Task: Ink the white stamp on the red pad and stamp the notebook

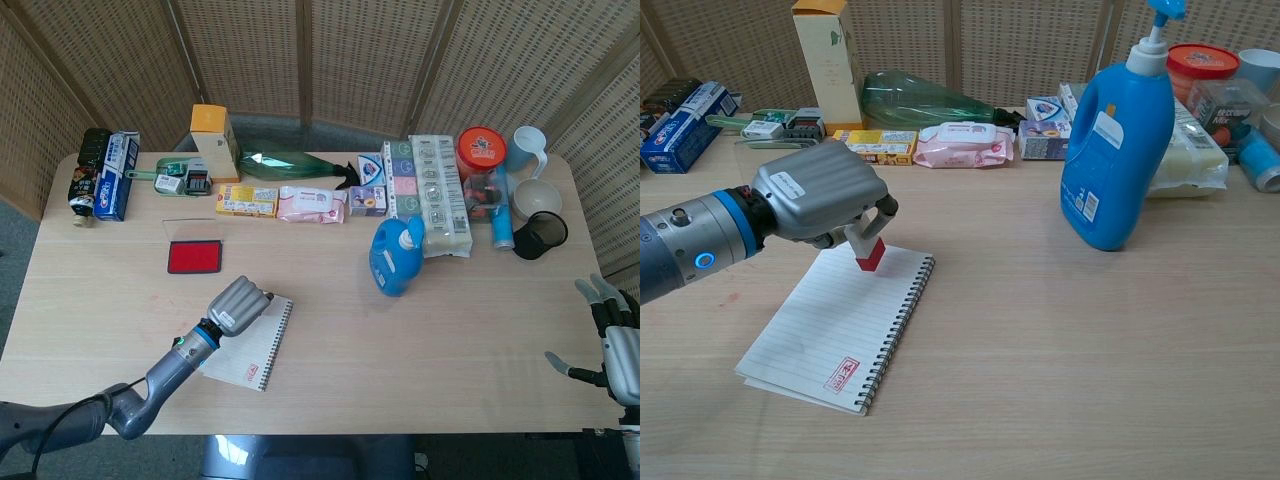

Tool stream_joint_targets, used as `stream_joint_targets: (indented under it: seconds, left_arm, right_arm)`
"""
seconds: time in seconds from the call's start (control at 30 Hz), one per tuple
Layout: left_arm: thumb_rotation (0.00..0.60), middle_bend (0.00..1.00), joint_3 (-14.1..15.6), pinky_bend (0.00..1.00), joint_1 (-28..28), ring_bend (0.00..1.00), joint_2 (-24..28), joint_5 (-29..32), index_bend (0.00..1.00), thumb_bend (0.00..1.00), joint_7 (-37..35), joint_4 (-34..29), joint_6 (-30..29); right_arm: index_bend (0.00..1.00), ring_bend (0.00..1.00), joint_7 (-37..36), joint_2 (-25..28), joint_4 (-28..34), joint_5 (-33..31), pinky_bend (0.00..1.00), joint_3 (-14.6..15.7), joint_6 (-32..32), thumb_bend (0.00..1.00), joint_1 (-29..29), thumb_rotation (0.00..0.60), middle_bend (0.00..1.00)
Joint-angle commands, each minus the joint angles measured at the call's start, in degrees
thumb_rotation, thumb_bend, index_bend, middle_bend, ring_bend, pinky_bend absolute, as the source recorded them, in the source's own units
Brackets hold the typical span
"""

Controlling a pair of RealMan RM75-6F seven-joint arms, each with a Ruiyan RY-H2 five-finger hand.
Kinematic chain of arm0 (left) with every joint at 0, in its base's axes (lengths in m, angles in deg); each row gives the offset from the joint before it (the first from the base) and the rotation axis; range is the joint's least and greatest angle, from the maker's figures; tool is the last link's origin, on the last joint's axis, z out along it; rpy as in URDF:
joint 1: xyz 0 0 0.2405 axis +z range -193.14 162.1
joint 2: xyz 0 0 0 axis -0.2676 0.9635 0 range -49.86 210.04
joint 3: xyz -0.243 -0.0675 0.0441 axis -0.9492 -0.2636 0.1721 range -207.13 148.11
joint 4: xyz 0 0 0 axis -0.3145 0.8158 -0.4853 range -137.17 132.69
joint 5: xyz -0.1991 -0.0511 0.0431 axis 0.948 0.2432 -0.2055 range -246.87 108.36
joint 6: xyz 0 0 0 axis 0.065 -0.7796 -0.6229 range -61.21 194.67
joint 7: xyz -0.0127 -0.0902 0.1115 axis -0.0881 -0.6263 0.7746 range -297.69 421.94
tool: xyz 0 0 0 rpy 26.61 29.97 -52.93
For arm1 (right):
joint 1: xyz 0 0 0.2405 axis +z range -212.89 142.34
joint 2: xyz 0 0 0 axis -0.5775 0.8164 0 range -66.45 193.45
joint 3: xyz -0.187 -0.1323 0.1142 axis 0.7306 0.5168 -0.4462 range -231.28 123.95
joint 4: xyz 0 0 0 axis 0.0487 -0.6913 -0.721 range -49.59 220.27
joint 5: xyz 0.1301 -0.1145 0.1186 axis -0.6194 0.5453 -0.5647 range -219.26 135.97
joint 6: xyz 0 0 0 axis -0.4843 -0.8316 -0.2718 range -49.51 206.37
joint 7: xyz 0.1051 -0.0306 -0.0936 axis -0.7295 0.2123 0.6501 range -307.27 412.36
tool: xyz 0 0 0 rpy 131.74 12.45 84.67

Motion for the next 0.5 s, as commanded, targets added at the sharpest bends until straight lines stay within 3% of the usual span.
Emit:
stream_joint_targets:
  seconds: [0.03, 0.5]
  left_arm:
    - [0.6, 1.0, -0.5, 1.0, -0.4, 1.0, -0.7, 0.4, 0.67, 0.37, 0.5, 0.6, 0.6]
    - [0.6, 1.0, -1.4, 1.0, -1.9, 1.0, -5.0, 1.1, 0.67, 0.36, 2.1, 4.8, 2.5]
  right_arm:
    - [0.02, 0.0, 0.0, 0.0, 0.0, 0.0, 0.0, 0.0, 0.0, 0.0, 0.0, 0.524, 0.0]
    - [0.02, 0.0, -0.4, 0.2, -0.1, -0.1, 0.0, -0.1, 0.1, 0.0, 0.0, 0.523, 0.0]
